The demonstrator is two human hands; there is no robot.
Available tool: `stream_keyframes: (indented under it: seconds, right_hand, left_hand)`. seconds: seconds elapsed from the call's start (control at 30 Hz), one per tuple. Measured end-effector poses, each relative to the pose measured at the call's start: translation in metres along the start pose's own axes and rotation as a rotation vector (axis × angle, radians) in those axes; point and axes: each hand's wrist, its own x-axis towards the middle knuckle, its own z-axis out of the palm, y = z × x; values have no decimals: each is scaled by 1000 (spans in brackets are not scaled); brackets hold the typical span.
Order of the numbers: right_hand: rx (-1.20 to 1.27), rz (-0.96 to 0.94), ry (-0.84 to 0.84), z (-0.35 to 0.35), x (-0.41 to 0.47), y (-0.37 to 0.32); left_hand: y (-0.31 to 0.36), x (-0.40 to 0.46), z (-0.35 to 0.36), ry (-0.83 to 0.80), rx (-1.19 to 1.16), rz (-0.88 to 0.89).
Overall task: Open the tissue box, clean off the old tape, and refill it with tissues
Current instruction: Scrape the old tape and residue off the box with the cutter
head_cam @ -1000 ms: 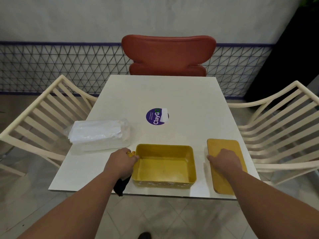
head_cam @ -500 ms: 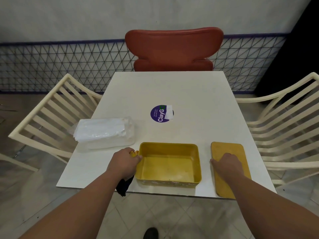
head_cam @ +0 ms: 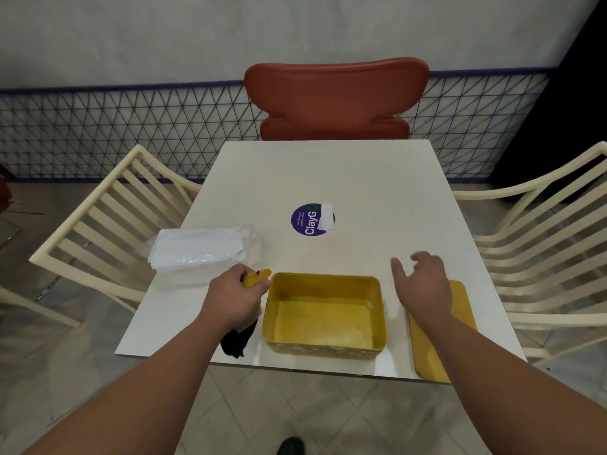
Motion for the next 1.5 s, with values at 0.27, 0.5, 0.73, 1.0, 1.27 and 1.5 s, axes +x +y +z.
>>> stream_keyframes:
  seconds: [0.27,0.5,0.73,1.0,1.27,1.5]
  right_hand:
    - [666,10,-713,15,-55,-136]
    - [645,-10,-732,30,-81,-157]
    - [-430,-633,-971,18,-78,-115]
    - [-462,-688,-947,30,-86,-96]
    - [-527,-768,-877,12,-74,-114]
    - [-482,-729,-830,6,-40,-135]
  left_hand:
    - [29,-1,-16,-148,-535,86]
    - [11,-21,-3,-89,-443,42]
    - [-26,-36,-9,-5,-482,-151]
    - [-41,-56,-9,0,-448,-190]
    - [-39,-56,-13,-7,-263,-119]
    - [-6,-28,-9,-16,-166,-40]
